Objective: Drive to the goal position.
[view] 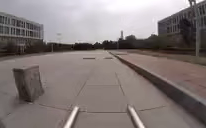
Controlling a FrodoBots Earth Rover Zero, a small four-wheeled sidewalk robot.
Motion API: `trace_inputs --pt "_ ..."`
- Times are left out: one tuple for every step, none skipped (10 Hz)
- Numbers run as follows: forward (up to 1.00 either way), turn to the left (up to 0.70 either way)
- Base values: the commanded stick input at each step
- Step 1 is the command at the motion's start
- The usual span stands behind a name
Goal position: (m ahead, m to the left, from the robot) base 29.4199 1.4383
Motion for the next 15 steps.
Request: trace_inputs --pt "0.70 0.00" --pt "0.70 0.00" --pt "0.70 0.00" --pt "0.70 0.00" --pt "0.70 0.00" --pt "0.70 0.00" --pt "0.70 -0.24" --pt "0.70 -0.32" --pt "0.70 0.00" --pt "0.70 0.00" --pt "0.70 0.00" --pt "0.70 0.00" --pt "0.70 0.00" --pt "0.70 0.00" --pt "0.70 0.00"
